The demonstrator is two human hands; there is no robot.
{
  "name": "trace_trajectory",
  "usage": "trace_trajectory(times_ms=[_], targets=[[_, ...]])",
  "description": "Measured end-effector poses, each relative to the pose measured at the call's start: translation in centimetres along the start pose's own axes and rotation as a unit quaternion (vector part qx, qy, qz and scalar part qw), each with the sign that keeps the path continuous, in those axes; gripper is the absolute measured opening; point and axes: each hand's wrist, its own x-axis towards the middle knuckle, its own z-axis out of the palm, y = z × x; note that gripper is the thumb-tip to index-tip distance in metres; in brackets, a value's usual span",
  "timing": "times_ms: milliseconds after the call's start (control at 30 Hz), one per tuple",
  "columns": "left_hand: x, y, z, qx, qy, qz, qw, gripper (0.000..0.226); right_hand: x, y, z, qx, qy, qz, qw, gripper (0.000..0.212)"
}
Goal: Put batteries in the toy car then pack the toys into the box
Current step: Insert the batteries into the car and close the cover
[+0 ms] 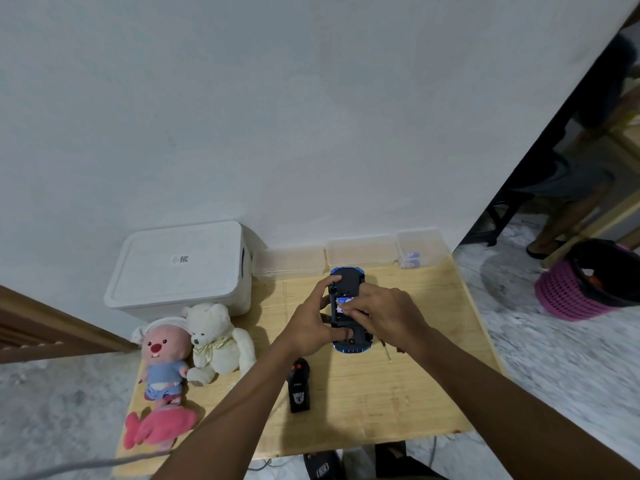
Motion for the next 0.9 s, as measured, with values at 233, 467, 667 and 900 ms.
trace_trajectory(times_ms=[233,467,667,900], targets=[[0.1,-0.4,-0.1,0.006,0.012,-0.008,1.000,0.098,0.7,-0.6,-1.9,0.200,-0.108,0.089,0.970,0.026],[0.0,-1.1,-0.4,0.017,0.012,-0.023,1.000,0.101,1.1,0.9,-1.4,0.278,-0.116,0.085,0.950,0.037],[-0.4,-1.2,-0.3,0.011,0.023,-0.022,0.999,0.100,0.1,0.6,-0.9,0.330,-0.061,0.125,0.934,0.024],[-0.8,-1.3,0.1,-0.001,0.027,-0.019,0.999,0.100,-0.7,-0.7,-0.8,0.325,0.007,0.121,0.938,0.019]])
